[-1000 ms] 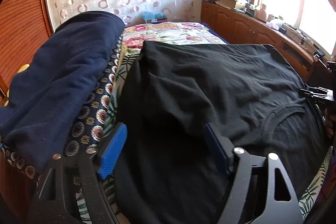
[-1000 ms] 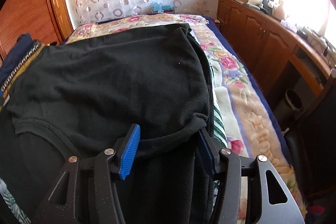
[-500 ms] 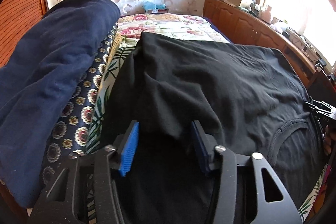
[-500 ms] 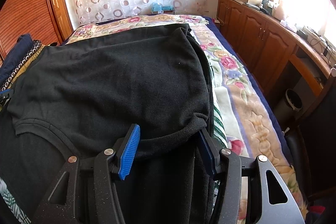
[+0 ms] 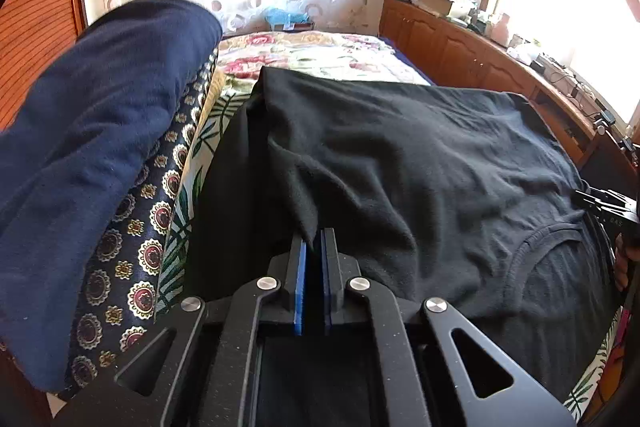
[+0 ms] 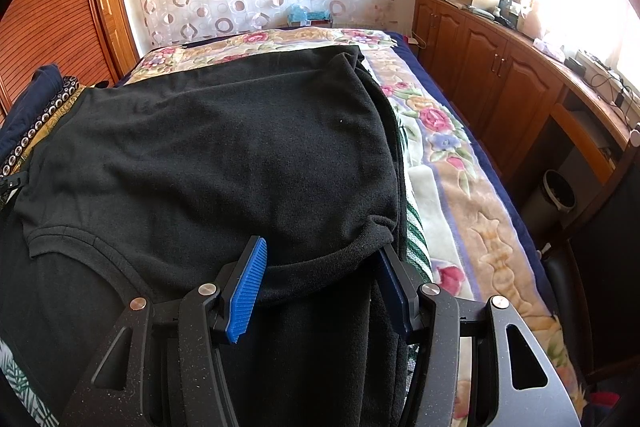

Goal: Fold small clothes
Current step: 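Lift the gripped edge with both tools and fold it over the shirt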

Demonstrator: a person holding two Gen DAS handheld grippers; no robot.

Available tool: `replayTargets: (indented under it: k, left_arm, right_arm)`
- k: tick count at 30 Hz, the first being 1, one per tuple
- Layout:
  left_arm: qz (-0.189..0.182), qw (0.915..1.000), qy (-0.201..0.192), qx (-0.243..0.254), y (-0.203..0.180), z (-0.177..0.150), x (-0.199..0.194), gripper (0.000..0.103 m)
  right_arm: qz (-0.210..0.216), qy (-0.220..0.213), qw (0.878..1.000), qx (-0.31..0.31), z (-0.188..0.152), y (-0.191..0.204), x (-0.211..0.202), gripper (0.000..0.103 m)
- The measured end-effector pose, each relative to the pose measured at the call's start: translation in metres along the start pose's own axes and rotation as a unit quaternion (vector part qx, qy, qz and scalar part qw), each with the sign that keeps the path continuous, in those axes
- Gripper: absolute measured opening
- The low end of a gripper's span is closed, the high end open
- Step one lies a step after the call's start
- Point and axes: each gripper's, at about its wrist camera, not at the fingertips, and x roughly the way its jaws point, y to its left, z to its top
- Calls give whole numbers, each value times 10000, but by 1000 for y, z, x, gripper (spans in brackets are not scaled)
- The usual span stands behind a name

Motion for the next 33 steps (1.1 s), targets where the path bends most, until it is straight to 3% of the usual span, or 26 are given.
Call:
replayTargets:
  k: [2,4,5,8,15,20,27,33]
  left_arm:
    - [-10,10000,-58,36,-1,2,-4,6]
    - [-42,9999,-155,45,-2,3,-11,5]
    - [-73,9997,-218,61,-3,4,-15,5]
    - [-137,9991,-389,36,-5,8,-28,5]
    - [-340,9960,-830,-63,1,9,-65,4]
    - [-365,9943,-1002,-53,6,-1,-92,4]
    - [-413,9940,-1009,-38,13,-30,-116,4]
    - [-404,9948,-938,-20,11,-42,-124,4]
  right_arm:
    - [64,-56,9999,72,1,-4,-2,51]
    - [256,-140,9995,95,2,-8,-5,34]
    - [365,-180,9991,81,3,-8,-7,18]
    - [445,-259,9987,-48,7,-8,-12,6]
    - [661,-972,9931,-4,10,-12,-58,2]
    - [824,-1280,9883,-62,-6,-17,-95,2]
    - [952,-1165,9880,-350,-48,-22,-121,2]
    - [1193,-1109,9857,-441,-55,-25,-145,2]
